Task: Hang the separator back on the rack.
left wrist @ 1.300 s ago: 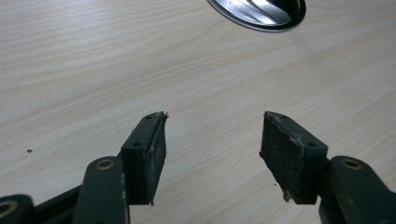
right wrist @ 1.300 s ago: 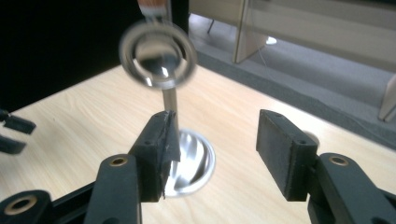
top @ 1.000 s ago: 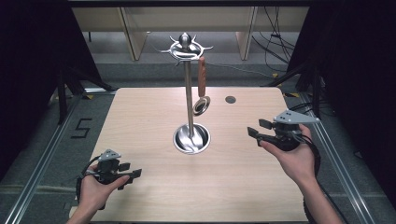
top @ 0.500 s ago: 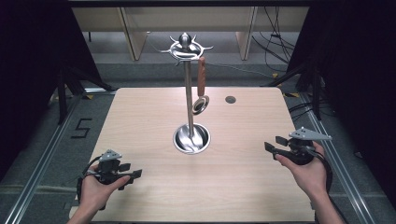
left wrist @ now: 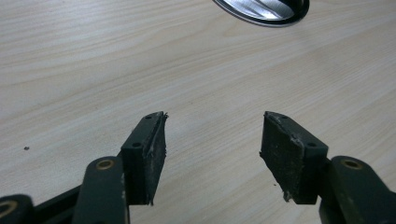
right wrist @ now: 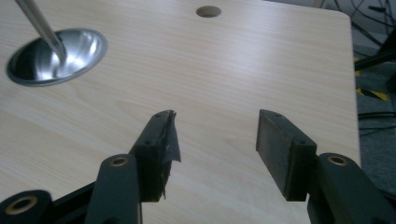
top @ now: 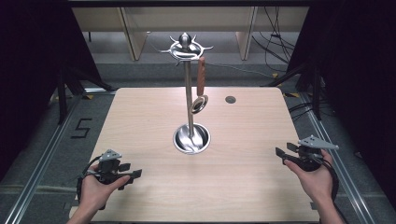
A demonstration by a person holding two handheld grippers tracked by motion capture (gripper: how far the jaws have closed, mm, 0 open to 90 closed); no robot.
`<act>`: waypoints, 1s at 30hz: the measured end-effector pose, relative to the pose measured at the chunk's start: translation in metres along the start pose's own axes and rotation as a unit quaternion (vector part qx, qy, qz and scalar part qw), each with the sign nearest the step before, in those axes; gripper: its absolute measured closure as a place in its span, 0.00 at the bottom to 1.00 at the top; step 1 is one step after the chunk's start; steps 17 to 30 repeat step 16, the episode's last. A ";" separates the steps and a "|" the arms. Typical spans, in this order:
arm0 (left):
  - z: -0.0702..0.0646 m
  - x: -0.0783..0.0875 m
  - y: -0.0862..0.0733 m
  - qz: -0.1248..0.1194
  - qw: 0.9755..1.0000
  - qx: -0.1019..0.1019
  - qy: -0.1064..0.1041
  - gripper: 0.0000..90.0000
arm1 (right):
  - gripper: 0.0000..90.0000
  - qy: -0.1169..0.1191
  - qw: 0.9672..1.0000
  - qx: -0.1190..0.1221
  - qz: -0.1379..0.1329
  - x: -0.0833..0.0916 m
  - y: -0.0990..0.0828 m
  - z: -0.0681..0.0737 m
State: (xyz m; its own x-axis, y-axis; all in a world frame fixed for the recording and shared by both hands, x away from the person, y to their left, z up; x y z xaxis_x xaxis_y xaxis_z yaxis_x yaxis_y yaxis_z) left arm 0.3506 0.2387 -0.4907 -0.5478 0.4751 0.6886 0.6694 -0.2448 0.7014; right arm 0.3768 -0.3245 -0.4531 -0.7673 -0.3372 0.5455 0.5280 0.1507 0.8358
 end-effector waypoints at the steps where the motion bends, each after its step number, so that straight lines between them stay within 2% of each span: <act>1: 0.000 0.000 0.000 0.003 1.000 0.002 -0.003 0.44 | 0.53 -0.003 1.000 0.016 -0.003 -0.001 -0.002 -0.005; 3: 0.000 0.000 0.001 0.006 1.000 -0.003 -0.002 0.44 | 0.53 -0.011 1.000 0.013 0.001 -0.001 -0.007 -0.008; 4: 0.000 0.000 0.001 0.007 1.000 -0.004 -0.003 0.44 | 0.53 -0.019 1.000 0.001 0.008 -0.001 -0.010 -0.007; 6: 0.001 0.000 0.001 0.011 1.000 -0.010 0.001 0.44 | 0.53 -0.026 1.000 0.002 0.011 -0.001 -0.013 -0.010; 8: 0.000 0.000 0.001 0.005 1.000 -0.003 0.000 0.44 | 0.53 -0.027 1.000 -0.007 0.009 0.000 -0.014 -0.012; 10: 0.001 0.000 0.001 0.008 1.000 -0.004 -0.002 0.44 | 0.53 -0.028 1.000 -0.004 0.008 0.000 -0.014 -0.013; 12: 0.002 0.001 0.001 0.012 1.000 -0.011 0.006 0.44 | 0.53 -0.033 0.999 -0.008 0.004 0.001 -0.015 -0.015; 13: 0.002 0.001 0.001 0.010 1.000 -0.009 0.005 0.44 | 0.54 -0.029 1.000 0.009 0.000 0.000 -0.015 -0.019; 14: 0.000 0.000 0.001 -0.002 1.000 0.000 0.001 0.44 | 0.54 -0.029 1.000 0.008 0.002 0.000 -0.015 -0.018; 15: 0.000 0.001 0.002 -0.001 1.000 -0.001 -0.001 0.45 | 0.54 -0.032 0.999 -0.006 0.006 0.000 -0.016 -0.016; 16: 0.000 0.001 0.002 -0.001 1.000 -0.001 -0.001 0.45 | 0.54 -0.032 0.999 0.002 0.004 0.000 -0.016 -0.017; 30: 0.000 0.001 0.002 -0.001 1.000 -0.001 -0.001 0.45 | 0.54 -0.032 0.999 0.002 0.004 0.000 -0.016 -0.017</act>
Point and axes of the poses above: each handheld gripper's, and its own axes: x roughly backward along the jaws, y roughly out of its top, z roughly to its left, the point moved 3 cm from there along -x, roughly forward along the jaws, and after that the axes turned 2 degrees about -z, right-handed, at the moved point
